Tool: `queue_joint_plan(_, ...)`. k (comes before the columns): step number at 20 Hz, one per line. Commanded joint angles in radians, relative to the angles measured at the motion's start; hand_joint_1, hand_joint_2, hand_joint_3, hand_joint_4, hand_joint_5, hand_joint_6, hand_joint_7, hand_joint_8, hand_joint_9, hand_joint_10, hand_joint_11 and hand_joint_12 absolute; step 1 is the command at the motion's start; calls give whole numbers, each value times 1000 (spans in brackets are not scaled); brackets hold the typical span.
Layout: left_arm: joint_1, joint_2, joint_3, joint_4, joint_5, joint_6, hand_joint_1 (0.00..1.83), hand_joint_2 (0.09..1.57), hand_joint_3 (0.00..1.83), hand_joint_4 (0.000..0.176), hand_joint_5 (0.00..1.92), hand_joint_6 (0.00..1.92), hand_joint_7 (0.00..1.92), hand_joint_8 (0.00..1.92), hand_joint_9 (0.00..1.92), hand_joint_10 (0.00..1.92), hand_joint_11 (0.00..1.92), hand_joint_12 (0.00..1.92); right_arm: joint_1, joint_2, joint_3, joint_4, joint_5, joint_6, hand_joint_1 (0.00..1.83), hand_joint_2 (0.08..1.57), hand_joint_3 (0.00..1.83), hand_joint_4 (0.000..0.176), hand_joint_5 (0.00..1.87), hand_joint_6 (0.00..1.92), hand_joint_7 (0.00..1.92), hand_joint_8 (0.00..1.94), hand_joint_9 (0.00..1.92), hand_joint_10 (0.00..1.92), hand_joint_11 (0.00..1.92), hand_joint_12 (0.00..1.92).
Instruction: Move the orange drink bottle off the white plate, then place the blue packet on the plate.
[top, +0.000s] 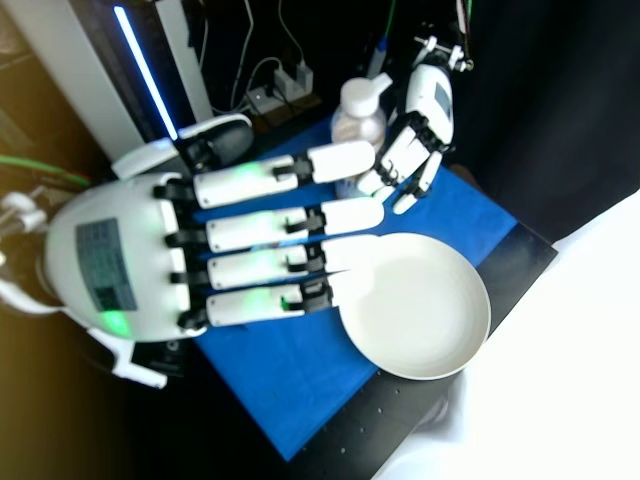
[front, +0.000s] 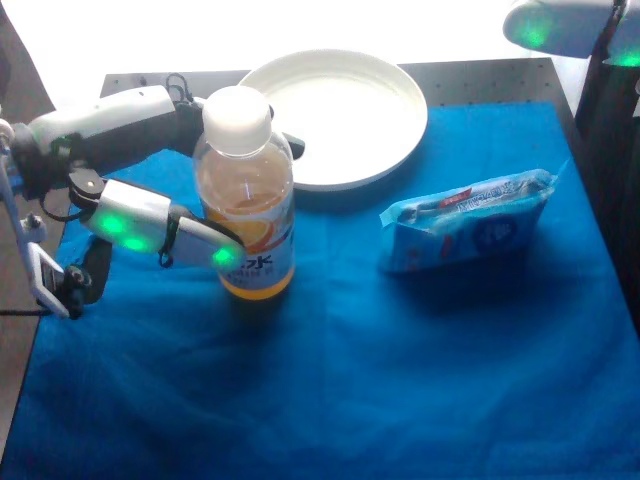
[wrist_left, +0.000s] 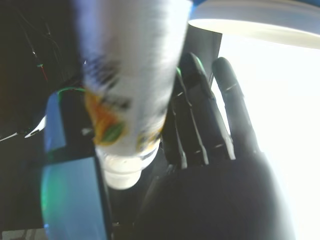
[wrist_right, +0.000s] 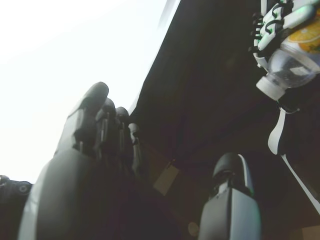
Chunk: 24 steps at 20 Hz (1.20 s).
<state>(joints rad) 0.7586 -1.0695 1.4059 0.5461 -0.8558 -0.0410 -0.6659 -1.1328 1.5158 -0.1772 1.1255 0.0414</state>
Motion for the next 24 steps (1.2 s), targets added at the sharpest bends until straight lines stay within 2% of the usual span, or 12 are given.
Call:
queue_joint_plan(1,-6,8,-2,-64,-100,-2,895,862,3,0,413,0,442,0,414,0,68,851,8,-3,-2,46,114,8,613,898,0,70,142,2,158,2,144,0,0,716)
queue_joint_plan(4,-5,19,-7,-60,-98,-2,838,846,1,2,232,1,220,2,204,1,0,582,8,-3,-2,46,114,8,628,903,1,78,169,6,183,6,160,4,0,695)
queue_joint_plan(5,-5,30,-14,-53,-92,-2,770,816,0,41,169,0,140,0,122,0,0,495,8,-3,-2,44,114,8,624,907,1,71,170,3,190,4,152,2,0,624)
queue_joint_plan(10,-2,115,-70,-16,-67,2,635,750,0,77,1,0,0,0,77,0,0,557,8,14,-9,12,112,22,657,909,2,91,137,0,151,0,103,0,0,525)
queue_joint_plan(12,2,144,-89,-15,-56,13,625,735,0,110,0,0,0,0,37,7,0,412,9,12,-9,-20,81,27,656,871,0,100,132,2,134,0,101,2,0,555)
queue_joint_plan(15,10,191,-104,-16,-37,36,644,706,0,90,0,0,0,0,16,4,0,261,19,27,-9,-107,-2,41,742,843,0,65,146,1,132,0,55,0,0,340)
queue_joint_plan(16,10,202,-107,-16,-26,45,658,715,0,99,0,0,0,0,12,2,0,204,37,35,-8,-155,-43,53,789,839,0,66,189,6,159,4,87,8,0,363)
queue_joint_plan(18,9,233,-112,-22,-6,61,675,704,0,128,0,0,0,0,8,3,10,117,95,47,-6,-305,-140,88,826,776,0,95,217,1,182,4,138,6,0,446)
queue_joint_plan(21,10,267,-119,-56,16,97,667,694,0,145,0,0,0,0,2,0,11,123,159,47,9,-514,-211,221,714,719,0,48,224,5,123,11,49,12,0,172)
queue_joint_plan(22,10,273,-118,-65,21,105,667,695,0,129,0,0,0,0,0,0,4,124,176,47,9,-584,-236,254,613,689,0,68,215,1,172,8,76,11,0,213)
queue_joint_plan(23,9,276,-116,-68,24,108,667,702,0,110,0,0,0,0,0,0,0,124,187,47,9,-637,-257,276,710,697,0,73,228,2,171,2,69,4,0,165)
queue_joint_plan(24,9,282,-111,-70,36,108,666,704,0,97,0,0,0,0,0,0,0,98,208,47,10,-745,-297,329,719,666,5,41,243,0,189,0,100,1,0,222)
